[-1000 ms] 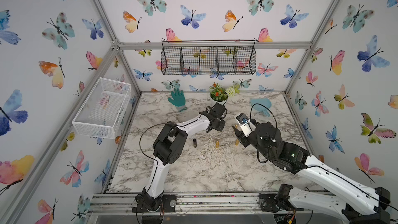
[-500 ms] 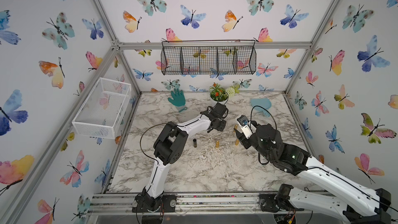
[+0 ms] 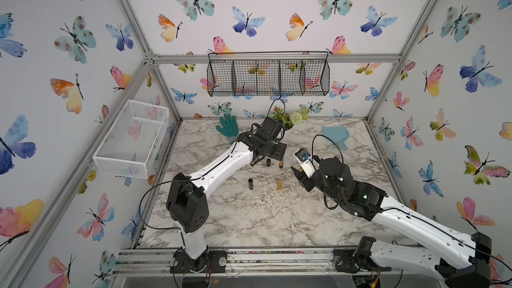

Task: Open the lipstick cap
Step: Place the lipstick at the center of the board, then pick up the lipstick at the center of the board.

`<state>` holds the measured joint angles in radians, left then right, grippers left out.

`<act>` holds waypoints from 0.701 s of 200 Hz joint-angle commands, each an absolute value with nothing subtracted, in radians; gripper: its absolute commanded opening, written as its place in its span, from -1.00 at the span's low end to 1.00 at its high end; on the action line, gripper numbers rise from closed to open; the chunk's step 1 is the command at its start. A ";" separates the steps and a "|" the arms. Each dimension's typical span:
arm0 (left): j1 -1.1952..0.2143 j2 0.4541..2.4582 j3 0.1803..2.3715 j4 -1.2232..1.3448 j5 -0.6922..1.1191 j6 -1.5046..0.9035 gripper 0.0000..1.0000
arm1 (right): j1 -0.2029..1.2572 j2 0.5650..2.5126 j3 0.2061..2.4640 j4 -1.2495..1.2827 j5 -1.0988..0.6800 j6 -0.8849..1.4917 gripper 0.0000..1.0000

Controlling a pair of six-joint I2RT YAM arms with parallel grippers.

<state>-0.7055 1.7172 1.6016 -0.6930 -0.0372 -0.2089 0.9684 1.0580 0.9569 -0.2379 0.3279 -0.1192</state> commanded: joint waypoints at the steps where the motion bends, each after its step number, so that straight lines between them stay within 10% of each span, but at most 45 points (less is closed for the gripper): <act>1: -0.660 1.642 1.477 -0.815 -0.041 -0.234 0.35 | 0.968 1.104 0.973 -0.174 0.263 -0.092 0.17; 140: -0.572 1.657 1.195 -0.747 0.073 -0.213 0.17 | 0.968 1.219 0.998 -0.121 0.218 -0.103 0.17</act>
